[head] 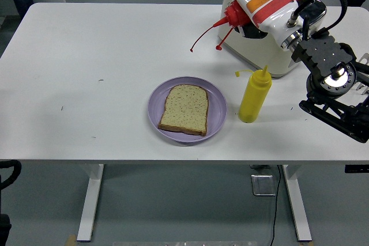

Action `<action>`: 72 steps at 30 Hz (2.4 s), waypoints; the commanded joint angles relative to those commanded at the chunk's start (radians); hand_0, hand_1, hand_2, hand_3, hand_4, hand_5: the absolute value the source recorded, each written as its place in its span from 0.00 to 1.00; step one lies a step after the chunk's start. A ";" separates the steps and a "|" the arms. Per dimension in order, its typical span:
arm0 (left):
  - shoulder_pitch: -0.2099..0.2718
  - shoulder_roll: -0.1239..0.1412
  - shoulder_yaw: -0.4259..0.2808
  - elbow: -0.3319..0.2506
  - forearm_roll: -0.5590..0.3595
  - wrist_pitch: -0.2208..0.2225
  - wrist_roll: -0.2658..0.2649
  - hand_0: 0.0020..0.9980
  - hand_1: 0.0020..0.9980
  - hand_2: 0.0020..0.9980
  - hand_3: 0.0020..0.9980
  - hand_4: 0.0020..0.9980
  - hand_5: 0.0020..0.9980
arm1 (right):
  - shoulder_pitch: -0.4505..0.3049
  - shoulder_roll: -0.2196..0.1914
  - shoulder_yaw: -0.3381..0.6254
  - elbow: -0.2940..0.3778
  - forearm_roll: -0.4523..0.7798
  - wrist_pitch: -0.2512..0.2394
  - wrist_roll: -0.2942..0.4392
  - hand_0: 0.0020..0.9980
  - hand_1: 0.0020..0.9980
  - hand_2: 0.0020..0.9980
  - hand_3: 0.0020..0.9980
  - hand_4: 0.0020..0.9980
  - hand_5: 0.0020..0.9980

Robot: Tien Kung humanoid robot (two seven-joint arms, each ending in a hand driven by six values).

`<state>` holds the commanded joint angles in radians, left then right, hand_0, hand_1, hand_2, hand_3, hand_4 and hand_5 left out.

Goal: Pick up the cup,pour liquid into bread,place the cup on the desk

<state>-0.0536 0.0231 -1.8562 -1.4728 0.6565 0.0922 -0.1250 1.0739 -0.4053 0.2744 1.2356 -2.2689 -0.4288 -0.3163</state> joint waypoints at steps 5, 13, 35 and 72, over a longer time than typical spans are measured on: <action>0.002 -0.001 -0.001 0.000 0.000 0.001 0.000 0.72 0.74 0.75 0.68 0.66 1.00 | -0.009 0.003 0.030 -0.006 0.000 0.003 -0.005 0.03 0.05 0.19 0.31 0.82 0.33; 0.004 0.001 -0.002 -0.001 0.001 0.001 -0.001 0.72 0.74 0.75 0.68 0.66 1.00 | 0.007 -0.013 0.092 -0.007 0.000 0.005 -0.006 0.03 0.05 0.19 0.31 0.82 0.33; 0.004 -0.001 0.000 0.000 0.001 0.002 -0.001 0.72 0.74 0.75 0.68 0.66 1.00 | -0.054 0.023 0.145 0.038 0.000 -0.070 0.000 0.04 0.06 0.19 0.32 0.81 0.32; 0.001 0.001 0.006 -0.001 0.001 0.003 -0.001 0.72 0.74 0.75 0.68 0.66 1.00 | -0.490 0.044 0.866 0.207 1.527 -0.072 0.258 0.05 0.07 0.20 0.33 0.81 0.33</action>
<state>-0.0530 0.0240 -1.8498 -1.4735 0.6573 0.0952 -0.1264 0.5841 -0.3610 1.1404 1.4424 -0.7424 -0.5012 -0.0583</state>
